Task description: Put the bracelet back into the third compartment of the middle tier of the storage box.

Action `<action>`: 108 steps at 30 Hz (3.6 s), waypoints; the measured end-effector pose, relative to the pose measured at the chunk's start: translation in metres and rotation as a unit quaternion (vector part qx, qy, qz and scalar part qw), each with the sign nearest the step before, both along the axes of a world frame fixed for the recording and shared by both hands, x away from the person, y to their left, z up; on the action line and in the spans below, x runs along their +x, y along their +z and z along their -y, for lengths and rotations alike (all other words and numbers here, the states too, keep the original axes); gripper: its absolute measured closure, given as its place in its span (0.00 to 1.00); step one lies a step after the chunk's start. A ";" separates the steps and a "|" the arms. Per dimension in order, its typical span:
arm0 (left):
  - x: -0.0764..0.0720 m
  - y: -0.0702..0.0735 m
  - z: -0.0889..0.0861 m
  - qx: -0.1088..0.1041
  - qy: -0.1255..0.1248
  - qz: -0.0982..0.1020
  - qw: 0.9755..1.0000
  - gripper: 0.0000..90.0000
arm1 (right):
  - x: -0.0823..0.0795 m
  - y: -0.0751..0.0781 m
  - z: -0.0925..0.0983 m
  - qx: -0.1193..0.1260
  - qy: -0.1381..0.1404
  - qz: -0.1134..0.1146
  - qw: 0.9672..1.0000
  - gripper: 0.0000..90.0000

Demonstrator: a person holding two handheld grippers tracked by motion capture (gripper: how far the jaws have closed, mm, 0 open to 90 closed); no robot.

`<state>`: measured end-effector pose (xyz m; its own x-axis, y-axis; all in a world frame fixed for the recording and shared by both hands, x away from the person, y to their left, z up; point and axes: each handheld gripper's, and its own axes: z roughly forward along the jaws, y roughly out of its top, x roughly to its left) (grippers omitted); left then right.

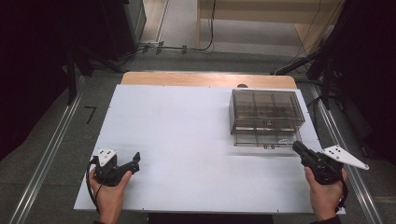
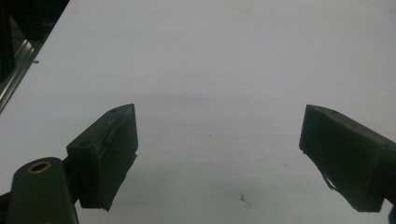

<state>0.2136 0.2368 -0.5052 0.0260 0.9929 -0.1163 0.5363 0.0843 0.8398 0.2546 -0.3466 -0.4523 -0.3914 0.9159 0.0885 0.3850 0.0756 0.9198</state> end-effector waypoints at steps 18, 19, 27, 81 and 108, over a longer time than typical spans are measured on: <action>0.000 0.000 -0.001 -0.002 0.001 0.001 1.000 0.13 | 0.009 0.000 0.004 0.001 -0.016 0.005 1.000 0.93; 0.000 0.000 -0.001 -0.002 0.001 0.001 1.000 0.13 | 0.009 0.000 0.005 0.001 -0.016 0.005 1.000 0.93; 0.000 0.000 -0.001 -0.003 0.001 0.000 1.000 0.13 | 0.014 -0.001 0.006 0.000 -0.020 0.003 1.000 0.92; 0.001 -0.001 0.000 -0.004 0.000 0.000 1.000 0.13 | 0.050 -0.018 0.008 -0.035 -0.057 -0.047 0.997 0.92; 0.001 -0.001 0.000 -0.005 0.000 0.000 1.000 0.13 | 0.046 -0.013 0.000 -0.038 -0.070 -0.031 0.996 0.43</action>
